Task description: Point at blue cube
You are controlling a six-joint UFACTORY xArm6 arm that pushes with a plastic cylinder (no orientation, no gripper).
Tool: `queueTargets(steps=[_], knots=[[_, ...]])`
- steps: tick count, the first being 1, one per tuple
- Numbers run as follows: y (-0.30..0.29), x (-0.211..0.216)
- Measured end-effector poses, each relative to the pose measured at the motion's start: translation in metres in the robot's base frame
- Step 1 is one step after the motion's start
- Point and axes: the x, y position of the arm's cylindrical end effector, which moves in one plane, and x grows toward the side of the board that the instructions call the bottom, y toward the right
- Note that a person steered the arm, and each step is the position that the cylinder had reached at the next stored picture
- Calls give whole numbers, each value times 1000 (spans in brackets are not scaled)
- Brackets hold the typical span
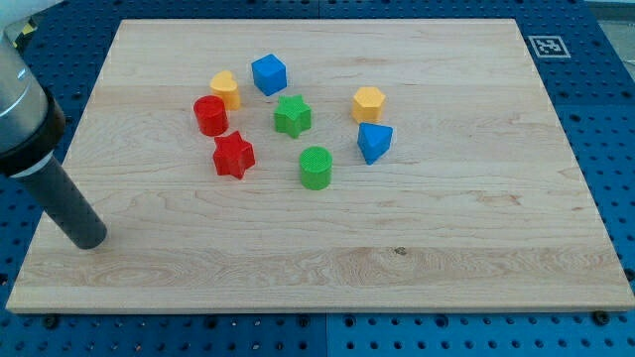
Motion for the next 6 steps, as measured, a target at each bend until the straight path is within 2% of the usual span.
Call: queueTargets(steps=[1,2,4,5,6], knots=[[-15,-16],[-42,-69],[-61,-233],[-20,-262],[9,-255]])
